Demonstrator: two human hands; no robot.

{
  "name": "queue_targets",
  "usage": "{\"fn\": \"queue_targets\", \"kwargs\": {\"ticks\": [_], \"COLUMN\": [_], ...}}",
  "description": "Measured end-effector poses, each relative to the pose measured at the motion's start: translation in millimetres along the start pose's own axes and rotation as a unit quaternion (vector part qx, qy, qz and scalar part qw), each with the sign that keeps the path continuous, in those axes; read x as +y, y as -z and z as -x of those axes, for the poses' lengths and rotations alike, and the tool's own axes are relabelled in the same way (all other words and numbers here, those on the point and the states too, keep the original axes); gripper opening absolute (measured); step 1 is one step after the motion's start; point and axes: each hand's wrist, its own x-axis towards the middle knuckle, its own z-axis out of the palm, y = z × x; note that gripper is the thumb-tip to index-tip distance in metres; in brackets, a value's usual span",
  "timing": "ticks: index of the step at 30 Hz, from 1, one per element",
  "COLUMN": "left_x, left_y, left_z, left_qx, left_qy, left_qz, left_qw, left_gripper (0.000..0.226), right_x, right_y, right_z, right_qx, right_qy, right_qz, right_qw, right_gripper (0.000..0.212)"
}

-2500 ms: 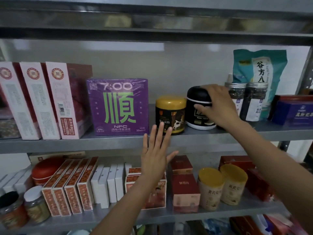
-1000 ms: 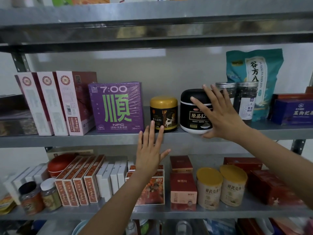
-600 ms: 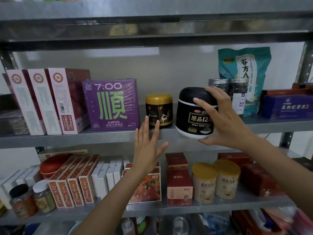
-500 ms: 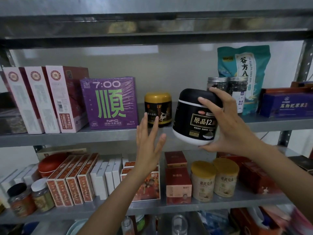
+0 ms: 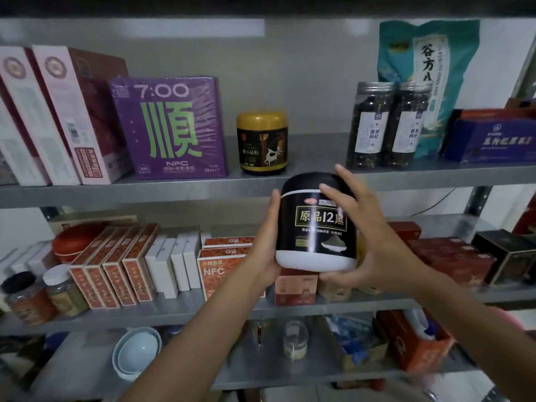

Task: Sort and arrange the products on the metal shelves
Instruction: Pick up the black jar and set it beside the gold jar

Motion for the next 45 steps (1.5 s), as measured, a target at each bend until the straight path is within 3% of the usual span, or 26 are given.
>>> {"fn": "queue_targets", "kwargs": {"ticks": [4, 8, 10, 14, 18, 22, 25, 27, 31, 35, 37, 40, 42, 45], "left_x": [-23, -41, -44, -50, -48, -51, -63, -64, -64, -68, -66, -66, -65, -47], "left_y": [13, 20, 20, 26, 34, 43, 35, 31, 31, 28, 23, 21, 21, 18], "left_z": [7, 13, 14, 17, 20, 33, 41, 43, 46, 49, 51, 51, 49, 46], "left_qx": [-0.009, -0.002, -0.01, 0.003, 0.012, 0.021, 0.025, 0.028, 0.01, -0.036, -0.056, -0.088, -0.083, -0.032], "left_qy": [0.075, 0.1, 0.104, 0.117, 0.121, 0.084, 0.023, 0.016, 0.068, 0.086, 0.096, 0.109, 0.107, 0.058], "left_qz": [0.117, 0.162, 0.181, 0.169, 0.129, 0.012, -0.029, -0.002, 0.134, 0.185, 0.201, 0.238, 0.212, 0.088], "left_qw": [0.99, 0.982, 0.978, 0.979, 0.984, 0.996, 0.999, 0.999, 0.989, 0.978, 0.973, 0.961, 0.968, 0.994], "left_gripper": [0.07, 0.073, 0.071, 0.07, 0.068, 0.074, 0.065, 0.063, 0.067, 0.071, 0.072, 0.077, 0.076, 0.057], "right_x": [6, 20, 24, 22, 16, 13, 7, 3, -4, -2, -3, -7, -10, -6], "right_y": [-18, -35, -42, -51, -53, -45, -44, -46, -52, -51, -49, -51, -48, -36], "right_z": [14, 37, 42, 45, 51, 58, 59, 57, 53, 61, 61, 56, 54, 56], "right_qx": [0.003, -0.044, -0.041, 0.013, 0.034, 0.002, -0.017, -0.014, 0.043, 0.001, 0.0, 0.07, 0.102, 0.106], "right_qy": [-0.036, -0.062, -0.06, -0.053, -0.038, -0.043, -0.056, -0.048, -0.042, -0.056, -0.051, -0.053, -0.049, -0.031], "right_qz": [-0.123, -0.144, -0.149, -0.156, -0.144, -0.071, -0.026, -0.026, -0.141, -0.218, -0.221, -0.183, -0.159, -0.138], "right_qw": [0.992, 0.987, 0.986, 0.986, 0.988, 0.997, 0.998, 0.998, 0.988, 0.974, 0.974, 0.979, 0.981, 0.984], "right_gripper": [0.12, 0.135, 0.133, 0.121, 0.123, 0.117, 0.117, 0.118, 0.122, 0.135, 0.134, 0.12, 0.113, 0.113]}}
